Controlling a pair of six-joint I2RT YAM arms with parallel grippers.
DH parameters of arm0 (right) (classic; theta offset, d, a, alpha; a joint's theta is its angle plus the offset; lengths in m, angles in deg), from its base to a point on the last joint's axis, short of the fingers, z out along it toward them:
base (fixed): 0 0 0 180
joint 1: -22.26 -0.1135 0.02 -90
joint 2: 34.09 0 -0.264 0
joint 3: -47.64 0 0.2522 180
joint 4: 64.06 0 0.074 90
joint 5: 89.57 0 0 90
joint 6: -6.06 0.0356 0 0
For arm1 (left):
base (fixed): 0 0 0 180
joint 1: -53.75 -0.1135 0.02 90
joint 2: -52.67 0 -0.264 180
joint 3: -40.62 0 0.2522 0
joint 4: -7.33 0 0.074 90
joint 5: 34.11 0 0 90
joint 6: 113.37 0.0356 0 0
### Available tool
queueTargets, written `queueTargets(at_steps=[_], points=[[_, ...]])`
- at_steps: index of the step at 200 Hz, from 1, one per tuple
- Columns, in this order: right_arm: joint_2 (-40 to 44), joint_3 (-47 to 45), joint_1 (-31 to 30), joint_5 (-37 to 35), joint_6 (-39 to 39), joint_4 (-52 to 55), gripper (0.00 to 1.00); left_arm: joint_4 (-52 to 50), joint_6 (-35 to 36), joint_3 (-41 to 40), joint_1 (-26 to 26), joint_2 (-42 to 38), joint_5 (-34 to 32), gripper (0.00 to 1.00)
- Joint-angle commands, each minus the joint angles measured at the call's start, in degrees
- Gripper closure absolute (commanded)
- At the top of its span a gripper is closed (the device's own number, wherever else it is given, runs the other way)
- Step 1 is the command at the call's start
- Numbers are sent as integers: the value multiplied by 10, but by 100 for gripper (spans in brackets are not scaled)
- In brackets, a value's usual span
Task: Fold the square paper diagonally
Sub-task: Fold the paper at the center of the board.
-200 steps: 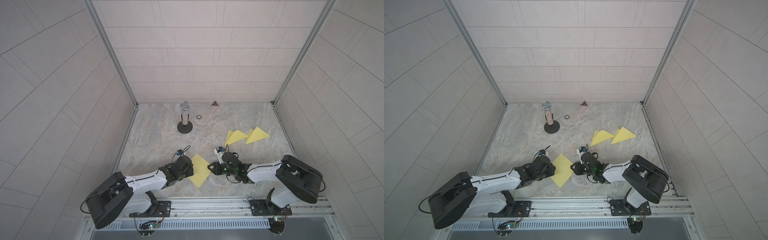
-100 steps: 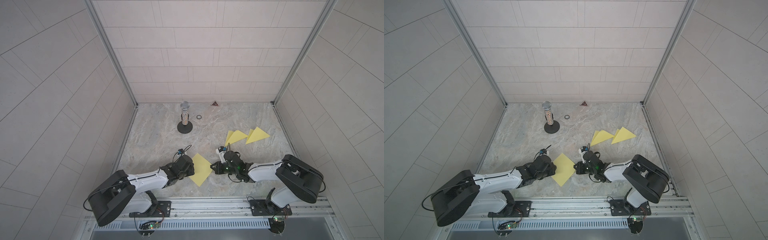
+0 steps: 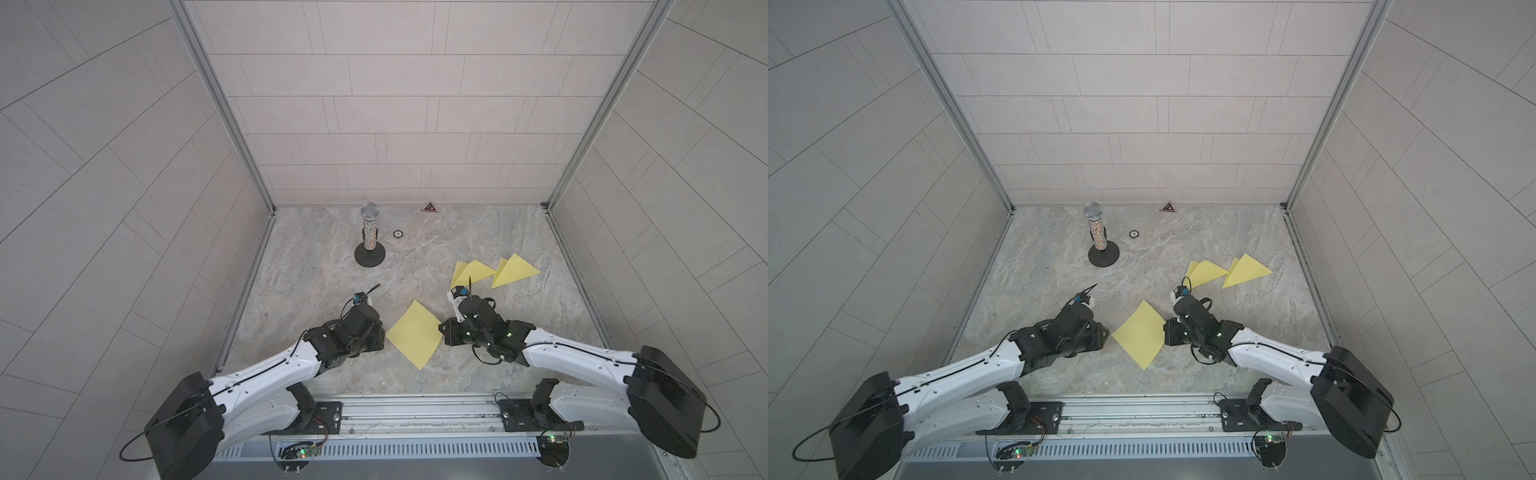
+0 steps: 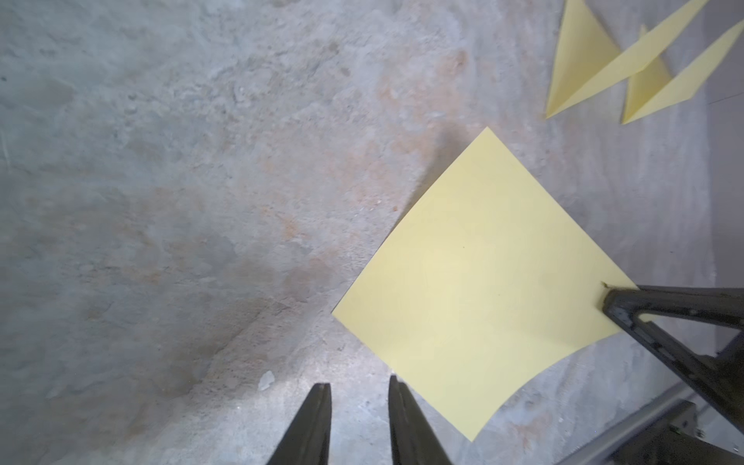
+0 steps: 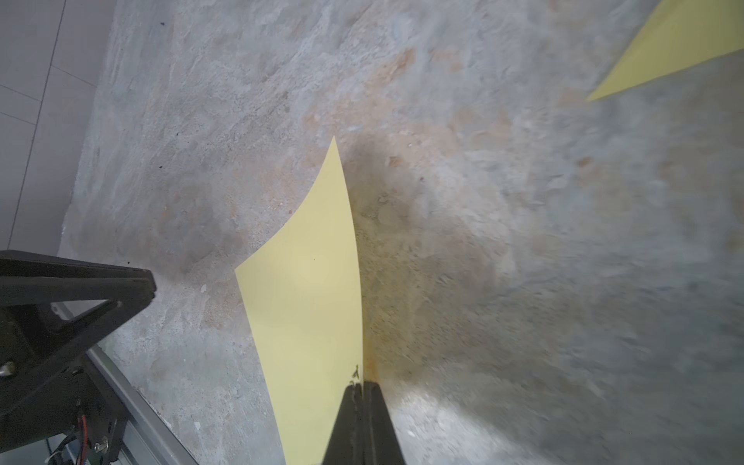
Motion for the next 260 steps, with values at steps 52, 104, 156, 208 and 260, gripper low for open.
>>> queueTargets(at_steps=[52, 104, 156, 208, 260], points=[[142, -5, 28, -142, 50, 340, 100, 39, 6, 32, 2, 28, 100, 71], [169, -23, 30, -141, 74, 362, 100, 141, -9, 54, 63, 170, 95, 77], [192, -40, 30, -129, 82, 367, 100, 235, -41, 107, 112, 322, 84, 85], [191, -40, 30, -129, 84, 367, 100, 256, -39, 120, 112, 369, 96, 89], [198, -50, 30, -124, 85, 367, 100, 286, -46, 123, 120, 363, 108, 90]])
